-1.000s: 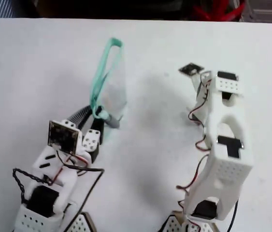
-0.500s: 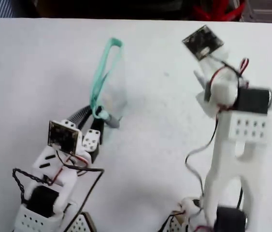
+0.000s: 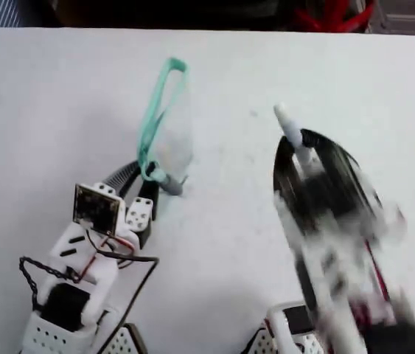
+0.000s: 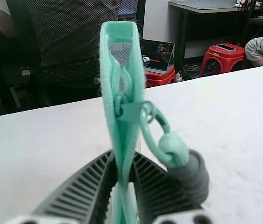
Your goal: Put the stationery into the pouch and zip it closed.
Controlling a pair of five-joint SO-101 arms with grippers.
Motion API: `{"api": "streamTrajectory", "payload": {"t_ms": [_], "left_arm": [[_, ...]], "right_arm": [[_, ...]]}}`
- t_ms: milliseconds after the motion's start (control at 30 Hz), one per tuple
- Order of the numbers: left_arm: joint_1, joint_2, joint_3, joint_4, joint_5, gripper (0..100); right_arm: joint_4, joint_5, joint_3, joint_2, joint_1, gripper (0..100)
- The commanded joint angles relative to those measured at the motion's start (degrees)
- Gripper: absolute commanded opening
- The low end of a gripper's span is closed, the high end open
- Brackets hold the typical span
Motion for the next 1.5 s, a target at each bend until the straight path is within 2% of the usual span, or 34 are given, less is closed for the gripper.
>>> {"api": "streamTrajectory", "payload": {"t_ms": [0,133,233,500,767,900,1233,1300,1433,1467], "left_arm": [[-0.2,-0.4,-0.6,-1.5,-0.8,3],[-0.2,-0.4,-0.6,-1.5,-0.8,3],[-0.2,-0.4,-0.6,-1.5,-0.8,3],[-0.3,-0.4,-0.7,-1.8,-0.8,3],[-0.6,-0.4,-0.7,-1.8,-0.8,3],[-0.6,-0.4,-0.7,-1.8,-0.8,3],[-0.6,-0.4,-0.7,-1.8,-0.8,3],[-0.6,-0.4,-0.7,-1.8,-0.8,3],[-0.6,-0.4,-0.7,-1.8,-0.8,3],[-0.6,-0.4,-0.7,-1.8,-0.8,3]], "right_arm": [[-13.8,-5.7,0.1,-2.9,-3.6,1.8],[-30.6,-11.4,-0.1,5.1,-7.4,1.8],[-37.8,-12.3,-2.4,15.2,-11.5,1.8],[-39.0,-12.6,-15.6,36.9,-22.3,1.8],[-43.6,-12.7,-18.8,52.4,-21.4,1.8],[-43.0,-12.7,-16.7,53.9,-21.1,1.8],[-41.9,-12.2,-4.7,44.8,-21.5,2.6],[-37.5,-12.2,-4.6,43.1,-21.6,8.7],[-31.2,-12.5,-4.5,39.2,-21.6,30.0],[-29.9,-12.3,-4.4,37.9,-21.6,31.3]]}}
